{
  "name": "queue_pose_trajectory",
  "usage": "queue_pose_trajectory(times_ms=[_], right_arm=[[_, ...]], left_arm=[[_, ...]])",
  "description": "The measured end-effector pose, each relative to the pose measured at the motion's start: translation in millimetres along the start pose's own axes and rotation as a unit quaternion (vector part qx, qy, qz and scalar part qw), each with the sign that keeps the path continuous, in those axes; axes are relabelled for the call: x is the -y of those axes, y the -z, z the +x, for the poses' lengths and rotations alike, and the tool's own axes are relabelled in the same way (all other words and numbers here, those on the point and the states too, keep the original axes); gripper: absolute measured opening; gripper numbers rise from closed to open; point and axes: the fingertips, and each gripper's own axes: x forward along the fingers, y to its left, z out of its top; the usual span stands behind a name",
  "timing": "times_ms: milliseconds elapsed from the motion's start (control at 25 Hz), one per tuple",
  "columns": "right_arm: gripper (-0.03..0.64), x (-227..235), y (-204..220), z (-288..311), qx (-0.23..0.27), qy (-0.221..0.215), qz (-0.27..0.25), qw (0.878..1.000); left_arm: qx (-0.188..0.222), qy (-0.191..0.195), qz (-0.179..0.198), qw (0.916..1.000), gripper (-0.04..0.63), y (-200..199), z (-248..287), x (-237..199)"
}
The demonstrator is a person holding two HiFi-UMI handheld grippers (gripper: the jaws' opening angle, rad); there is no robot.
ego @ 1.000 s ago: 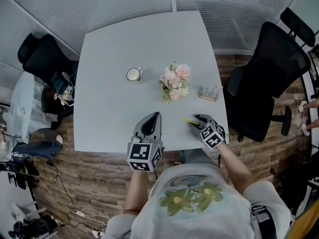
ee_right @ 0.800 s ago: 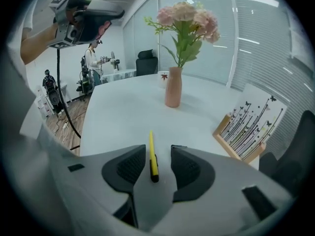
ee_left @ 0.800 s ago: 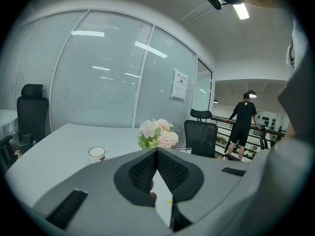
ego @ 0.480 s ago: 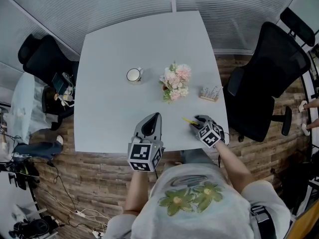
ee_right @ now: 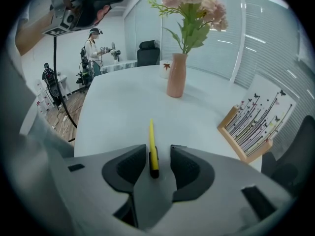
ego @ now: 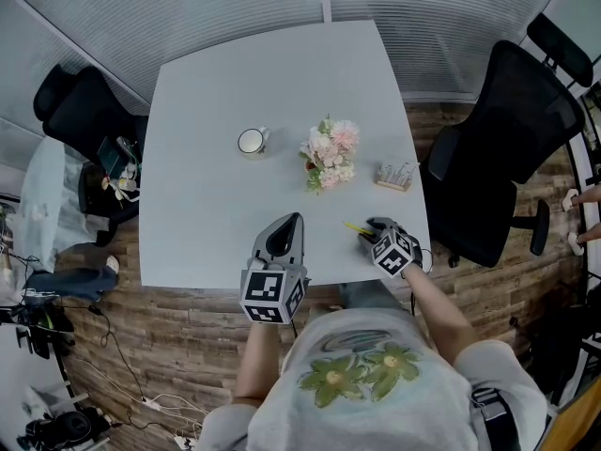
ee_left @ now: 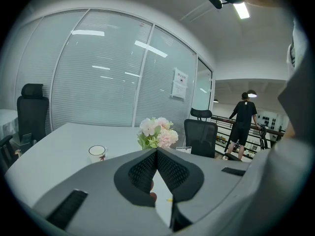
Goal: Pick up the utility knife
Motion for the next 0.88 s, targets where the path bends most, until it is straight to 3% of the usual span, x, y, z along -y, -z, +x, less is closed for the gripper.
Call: queue_pose_trajectory(times_ms=[200, 440, 880], right_arm=[[0.160, -1.0, -0.3, 0.8, -0.002, -0.002, 0.001, 1.000], [0.062, 2.1, 0.9, 0.4, -0.004, 0.005, 0.002, 1.000], [0.057, 2.3, 1.1, 0.0, -0.006, 0.010, 0.001, 1.000]], left_arm=[[0.002, 0.001, 0.000, 1.0000, 0.011, -0.4, -0.5, 0.3], [0.004, 0.001, 0.000, 1.0000, 0.011, -1.0, -0.9, 1.2], [0.005, 0.001, 0.000, 1.0000, 0.011, -1.0, -2.4, 1.1]])
